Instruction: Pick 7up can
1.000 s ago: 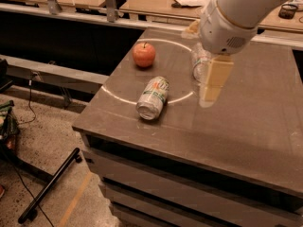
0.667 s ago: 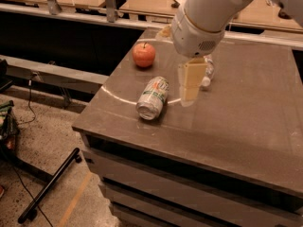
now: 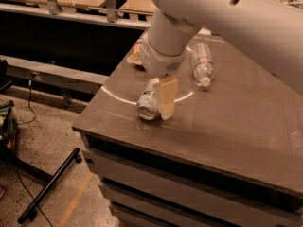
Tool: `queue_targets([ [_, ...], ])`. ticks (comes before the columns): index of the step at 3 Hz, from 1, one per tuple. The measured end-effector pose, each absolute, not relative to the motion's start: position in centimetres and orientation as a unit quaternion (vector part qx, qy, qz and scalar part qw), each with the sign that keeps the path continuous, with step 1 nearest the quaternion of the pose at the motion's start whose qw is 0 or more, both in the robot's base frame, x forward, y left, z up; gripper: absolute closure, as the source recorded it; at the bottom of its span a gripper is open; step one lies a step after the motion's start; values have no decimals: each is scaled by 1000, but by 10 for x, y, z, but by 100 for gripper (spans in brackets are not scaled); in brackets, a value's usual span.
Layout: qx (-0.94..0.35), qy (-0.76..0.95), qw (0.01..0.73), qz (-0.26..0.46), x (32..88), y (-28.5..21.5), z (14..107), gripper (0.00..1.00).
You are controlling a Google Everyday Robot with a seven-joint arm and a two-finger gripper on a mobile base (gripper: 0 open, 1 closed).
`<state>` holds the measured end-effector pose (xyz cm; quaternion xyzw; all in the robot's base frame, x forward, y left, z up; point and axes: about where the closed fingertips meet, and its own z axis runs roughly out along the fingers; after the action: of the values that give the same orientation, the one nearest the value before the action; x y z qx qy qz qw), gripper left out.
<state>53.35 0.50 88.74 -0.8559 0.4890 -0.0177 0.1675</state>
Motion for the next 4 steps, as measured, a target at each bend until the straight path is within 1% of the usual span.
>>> queue_targets([
  [1,-870,472,141,-12,540,17,853,0],
  [2,-875,465,131,-13,543,21,842,17],
  [3,-877,462,130,-15,546,21,840,41],
  [4,-877,458,144,-10,546,20,849,64],
])
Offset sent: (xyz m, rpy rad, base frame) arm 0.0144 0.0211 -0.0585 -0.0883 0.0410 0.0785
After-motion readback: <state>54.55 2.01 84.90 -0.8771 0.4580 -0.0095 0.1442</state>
